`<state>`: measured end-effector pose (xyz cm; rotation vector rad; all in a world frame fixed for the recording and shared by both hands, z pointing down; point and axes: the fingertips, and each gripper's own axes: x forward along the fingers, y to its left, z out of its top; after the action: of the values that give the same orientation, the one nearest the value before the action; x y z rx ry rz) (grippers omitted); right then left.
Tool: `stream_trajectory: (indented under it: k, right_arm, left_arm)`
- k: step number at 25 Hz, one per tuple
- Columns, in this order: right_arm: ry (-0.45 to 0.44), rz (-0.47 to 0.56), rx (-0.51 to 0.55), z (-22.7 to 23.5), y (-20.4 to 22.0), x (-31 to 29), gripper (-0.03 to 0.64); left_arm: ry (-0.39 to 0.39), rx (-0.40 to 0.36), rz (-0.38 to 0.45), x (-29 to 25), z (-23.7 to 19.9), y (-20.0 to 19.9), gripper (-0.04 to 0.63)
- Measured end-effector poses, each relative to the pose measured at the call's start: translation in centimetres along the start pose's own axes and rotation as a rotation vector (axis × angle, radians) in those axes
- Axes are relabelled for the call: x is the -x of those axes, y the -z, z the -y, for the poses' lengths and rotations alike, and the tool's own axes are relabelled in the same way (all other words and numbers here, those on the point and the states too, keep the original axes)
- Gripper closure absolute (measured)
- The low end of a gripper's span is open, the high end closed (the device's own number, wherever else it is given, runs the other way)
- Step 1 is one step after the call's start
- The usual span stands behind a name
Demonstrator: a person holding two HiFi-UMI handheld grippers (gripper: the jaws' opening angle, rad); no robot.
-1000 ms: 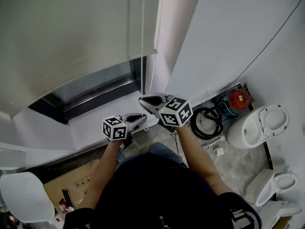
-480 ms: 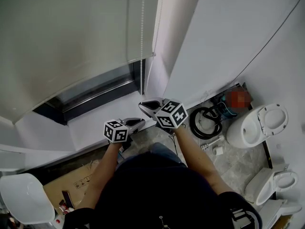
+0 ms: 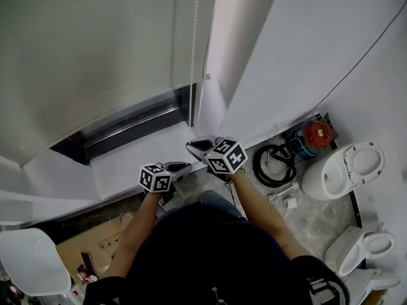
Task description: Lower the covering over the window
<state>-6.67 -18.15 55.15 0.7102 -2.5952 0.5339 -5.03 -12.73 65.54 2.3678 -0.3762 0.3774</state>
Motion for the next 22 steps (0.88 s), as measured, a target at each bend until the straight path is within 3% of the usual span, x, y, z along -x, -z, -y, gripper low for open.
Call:
stream_trajectory:
  k: [8,11,15,22]
  right_arm:
    - [0.023,0.012,-0.009,0.8,-0.2,0.1,0.601]
    - [0.043,0.018,-0.015,1.5,-0.1,0.3,0.601]
    - [0.087,0.039,-0.023,2.3,-0.4,0.4,0.601]
    - [0.201,0.008,-0.025,3.9,1.4,0.5,0.568]
  left_arm:
    - [-0.043,-0.037,-0.033,-0.2,-0.6,0.2,0.570]
    - [-0.081,-0.040,-0.050,0.3,-1.2,0.7,0.473]
    - [-0.116,-0.024,0.018,1.9,-1.4,-0.3,0.465]
    - [-0.182,-0.075,0.194,4.7,-0.2,-5.4,0.466]
